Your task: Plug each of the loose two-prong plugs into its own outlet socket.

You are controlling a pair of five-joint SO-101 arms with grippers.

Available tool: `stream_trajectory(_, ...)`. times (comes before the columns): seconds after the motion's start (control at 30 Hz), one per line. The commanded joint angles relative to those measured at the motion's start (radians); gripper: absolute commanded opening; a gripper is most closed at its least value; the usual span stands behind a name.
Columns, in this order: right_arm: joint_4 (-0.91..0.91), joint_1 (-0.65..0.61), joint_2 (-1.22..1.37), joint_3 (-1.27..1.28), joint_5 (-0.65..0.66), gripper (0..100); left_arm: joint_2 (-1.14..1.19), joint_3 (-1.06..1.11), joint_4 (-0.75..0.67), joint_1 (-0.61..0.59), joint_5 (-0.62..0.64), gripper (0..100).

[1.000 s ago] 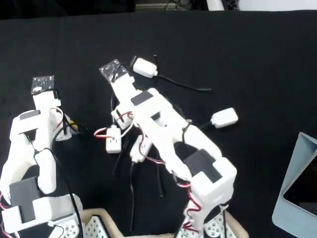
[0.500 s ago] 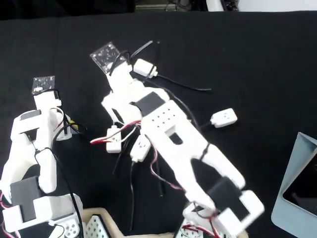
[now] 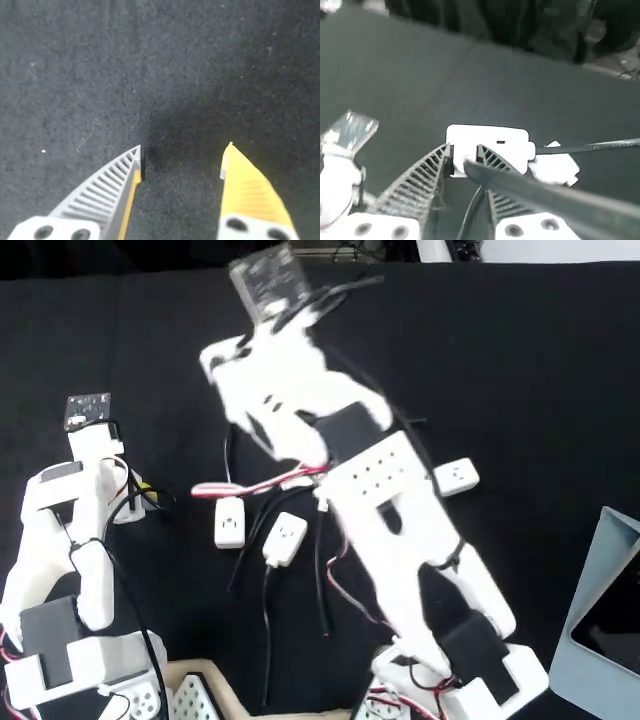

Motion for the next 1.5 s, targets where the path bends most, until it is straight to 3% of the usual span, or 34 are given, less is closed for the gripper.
stream_trajectory(0.0, -0.008, 0.051, -0.045, -0.079, -0.015, 1.1, -0.032, 0.001, -0.017, -0.007, 0.009, 26)
stream_trajectory(0.2, -0.178, 0.176, 0.027, -0.007, -0.011, 1.1, -0.032, 0.012, -0.018, -0.007, 0.008, 26)
stream_trajectory(0.53, -0.503, 0.327, 0.420, -0.005, 0.072, 1.2, -0.032, 0.012, -0.018, -0.007, 0.006, 26)
stream_trajectory(0.63, -0.508, 0.347, 0.513, -0.062, 0.078, 1.3, -0.032, 0.012, -0.018, -0.007, 0.006, 26)
stream_trajectory(0.83, -0.285, 0.390, 0.687, -0.308, 0.025, 12.2, -0.032, 0.012, -0.018, -0.007, 0.006, 26)
stream_trajectory(1.13, 0.133, 0.362, 0.722, -0.587, -0.015, 10.0, -0.032, 0.012, -0.018, -0.007, 0.006, 26)
stream_trajectory(1.47, 0.629, 0.247, 0.630, -0.631, -0.011, 10.0, -0.032, 0.012, -0.018, -0.007, 0.006, 26)
